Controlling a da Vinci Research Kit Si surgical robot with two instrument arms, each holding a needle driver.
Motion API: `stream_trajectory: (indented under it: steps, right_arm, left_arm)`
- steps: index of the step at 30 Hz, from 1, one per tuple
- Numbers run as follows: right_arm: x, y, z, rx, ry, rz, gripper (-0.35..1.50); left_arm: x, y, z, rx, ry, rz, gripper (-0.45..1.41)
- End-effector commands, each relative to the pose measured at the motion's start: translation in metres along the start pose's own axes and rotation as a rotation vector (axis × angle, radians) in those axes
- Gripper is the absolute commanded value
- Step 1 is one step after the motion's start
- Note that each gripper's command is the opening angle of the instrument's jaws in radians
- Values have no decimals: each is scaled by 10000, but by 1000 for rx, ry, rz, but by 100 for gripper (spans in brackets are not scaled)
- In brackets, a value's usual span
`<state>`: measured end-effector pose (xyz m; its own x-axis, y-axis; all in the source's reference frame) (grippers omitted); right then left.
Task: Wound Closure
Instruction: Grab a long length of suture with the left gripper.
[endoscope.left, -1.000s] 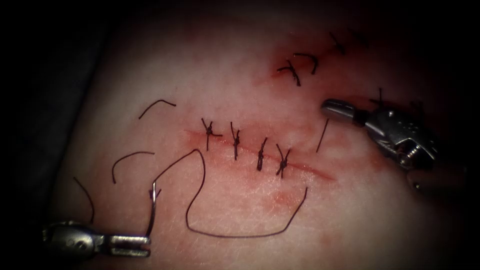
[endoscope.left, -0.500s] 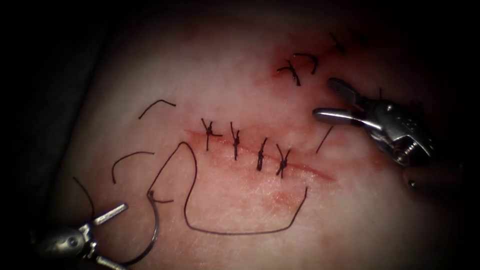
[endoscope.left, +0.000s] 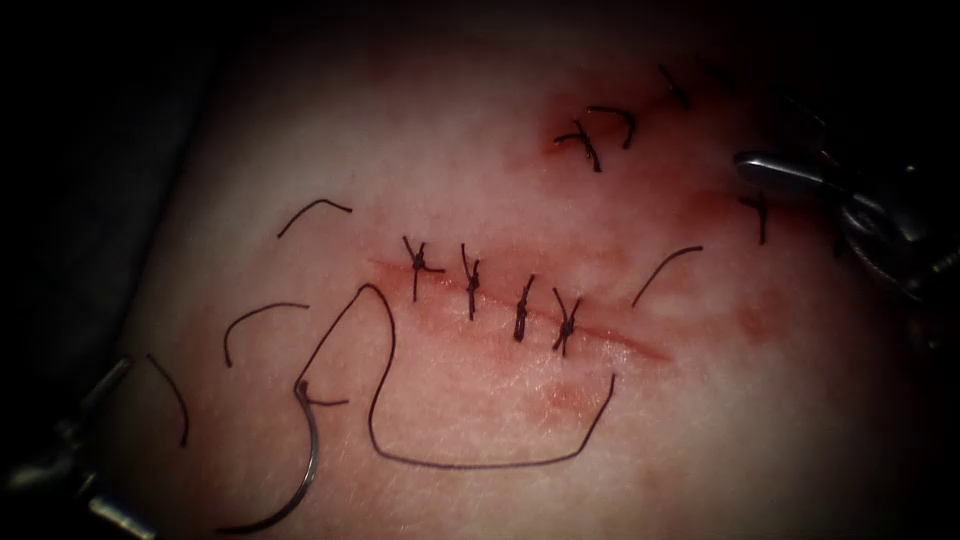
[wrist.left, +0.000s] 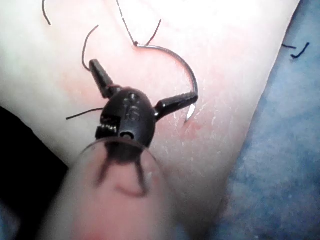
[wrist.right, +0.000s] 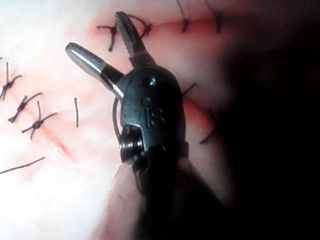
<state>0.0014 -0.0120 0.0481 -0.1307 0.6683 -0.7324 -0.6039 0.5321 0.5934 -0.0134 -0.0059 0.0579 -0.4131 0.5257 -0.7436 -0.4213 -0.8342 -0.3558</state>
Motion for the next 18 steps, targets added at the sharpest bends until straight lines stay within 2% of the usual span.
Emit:
stream_trajectory:
  steps: [1, 7, 9, 10, 18]
  right_arm:
    - [-8, -1, 0, 5, 0, 1, 143]
    - [-34, -17, -10, 19, 27, -21, 137]
    - [-40, -20, -11, 22, 27, -26, 135]
    - [-49, -23, -13, 15, 26, -33, 135]
    - [-78, -28, -24, -20, 3, -67, 133]
  left_arm:
    - [-3, -1, 13, 9, -8, -7, 109]
    - [5, -15, 69, 52, -25, -34, 101]
    - [5, -16, 76, 50, -25, -36, 99]
    - [4, -20, 93, 55, -32, -37, 94]
    - [-6, -34, 139, 64, -44, -38, 84]
